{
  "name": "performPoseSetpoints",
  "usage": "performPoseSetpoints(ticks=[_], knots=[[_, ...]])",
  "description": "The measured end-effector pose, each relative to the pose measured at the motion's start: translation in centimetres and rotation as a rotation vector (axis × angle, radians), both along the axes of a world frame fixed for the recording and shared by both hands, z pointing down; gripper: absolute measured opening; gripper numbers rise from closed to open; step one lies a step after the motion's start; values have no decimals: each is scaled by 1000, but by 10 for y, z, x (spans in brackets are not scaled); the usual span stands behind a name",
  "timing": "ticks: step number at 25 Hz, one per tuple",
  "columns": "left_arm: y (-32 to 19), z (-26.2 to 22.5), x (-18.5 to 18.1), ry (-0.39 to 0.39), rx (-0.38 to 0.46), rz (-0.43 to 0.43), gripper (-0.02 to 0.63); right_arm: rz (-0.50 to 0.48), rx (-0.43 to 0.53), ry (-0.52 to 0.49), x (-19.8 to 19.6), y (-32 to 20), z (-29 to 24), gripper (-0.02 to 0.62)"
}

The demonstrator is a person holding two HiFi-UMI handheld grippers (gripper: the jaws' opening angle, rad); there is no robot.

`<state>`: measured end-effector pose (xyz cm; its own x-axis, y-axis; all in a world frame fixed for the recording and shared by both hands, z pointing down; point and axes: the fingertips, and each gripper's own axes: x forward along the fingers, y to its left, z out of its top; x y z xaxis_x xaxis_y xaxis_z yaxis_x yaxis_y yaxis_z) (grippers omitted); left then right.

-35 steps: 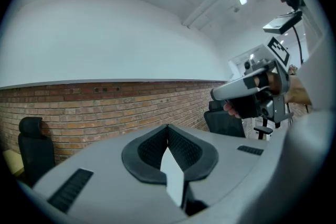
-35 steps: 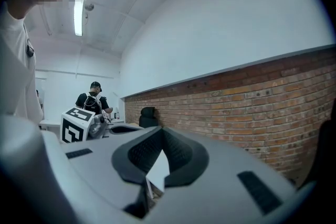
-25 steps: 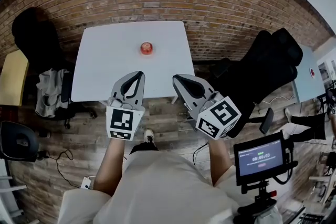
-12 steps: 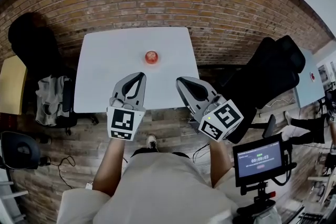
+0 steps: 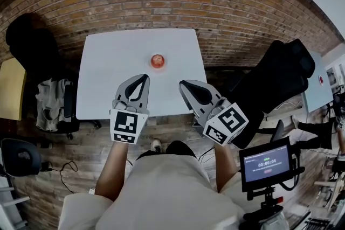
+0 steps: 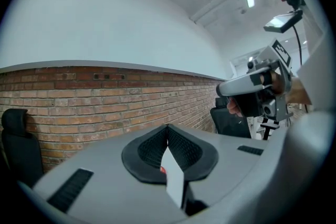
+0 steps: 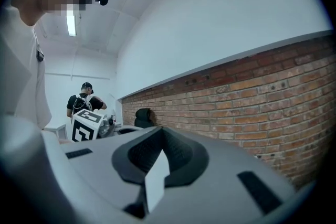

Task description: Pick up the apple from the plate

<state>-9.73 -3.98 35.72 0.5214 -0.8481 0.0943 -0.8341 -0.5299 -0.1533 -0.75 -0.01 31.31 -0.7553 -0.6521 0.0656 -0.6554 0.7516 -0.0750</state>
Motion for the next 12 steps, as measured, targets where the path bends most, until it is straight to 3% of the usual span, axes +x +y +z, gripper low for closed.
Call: performPoseSetpoints(ticks=[12], knots=[[-22, 3, -8, -16, -11, -4, 6, 61, 2, -22, 6, -29, 3, 3]])
